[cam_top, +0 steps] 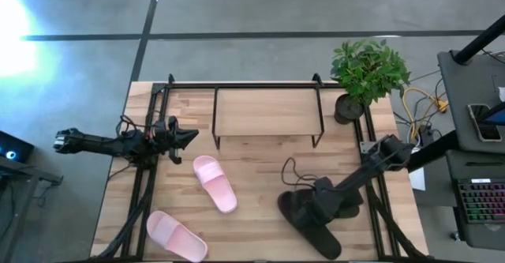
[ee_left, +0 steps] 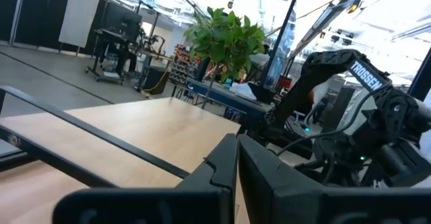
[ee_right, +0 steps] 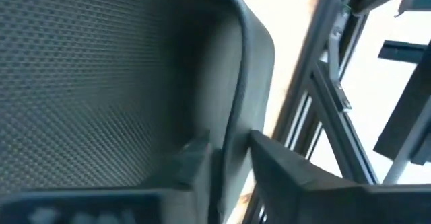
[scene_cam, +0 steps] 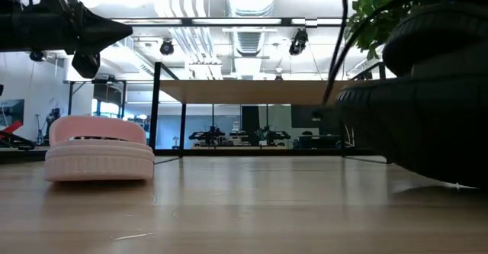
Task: Pick and place slides into the shelf
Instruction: Put the top black slide under the shelf
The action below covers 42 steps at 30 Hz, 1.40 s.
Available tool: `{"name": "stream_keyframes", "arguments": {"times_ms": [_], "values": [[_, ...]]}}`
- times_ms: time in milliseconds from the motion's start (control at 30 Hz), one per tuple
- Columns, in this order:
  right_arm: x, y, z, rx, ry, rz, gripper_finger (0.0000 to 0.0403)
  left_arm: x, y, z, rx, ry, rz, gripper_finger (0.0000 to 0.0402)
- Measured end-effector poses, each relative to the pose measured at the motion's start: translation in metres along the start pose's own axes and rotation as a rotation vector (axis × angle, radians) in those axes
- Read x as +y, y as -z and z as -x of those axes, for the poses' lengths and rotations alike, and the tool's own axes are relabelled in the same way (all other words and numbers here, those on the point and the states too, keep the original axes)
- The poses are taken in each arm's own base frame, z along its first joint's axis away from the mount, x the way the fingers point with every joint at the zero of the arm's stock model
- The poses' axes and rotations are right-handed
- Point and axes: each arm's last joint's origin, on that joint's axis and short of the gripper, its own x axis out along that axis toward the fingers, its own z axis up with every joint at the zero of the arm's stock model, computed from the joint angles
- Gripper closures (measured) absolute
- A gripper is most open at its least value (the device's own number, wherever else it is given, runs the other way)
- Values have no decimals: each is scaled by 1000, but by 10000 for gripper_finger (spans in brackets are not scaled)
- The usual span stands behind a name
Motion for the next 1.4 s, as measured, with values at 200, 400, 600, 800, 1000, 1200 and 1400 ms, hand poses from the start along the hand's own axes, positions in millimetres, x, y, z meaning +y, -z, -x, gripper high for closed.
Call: {"name": "stream_keyframes", "arguments": {"times_ms": [200,400,600,800,1000,1200,1400], "values": [[-19,-2,3,-60,-41,-48,387,-1,-1,-1,1,0,-3,402],[-35,-10,36,-273,-247,86,389,-1,-1,-1,6,-1,-4,402],[-38,-23,82,-552,-373,397,390,-1,-1,-1,5,-1,-3,402],[-16,-52,102,-814,-178,796,390,-1,-1,-1,3,-11,-10,402],[-4,-79,97,-906,11,892,390,0,-1,-1,10,-15,-57,402],[12,-93,75,-896,27,903,390,0,0,-2,16,-24,-96,402],[33,-107,56,-935,-10,963,390,0,3,-3,42,-30,-110,402]]}}
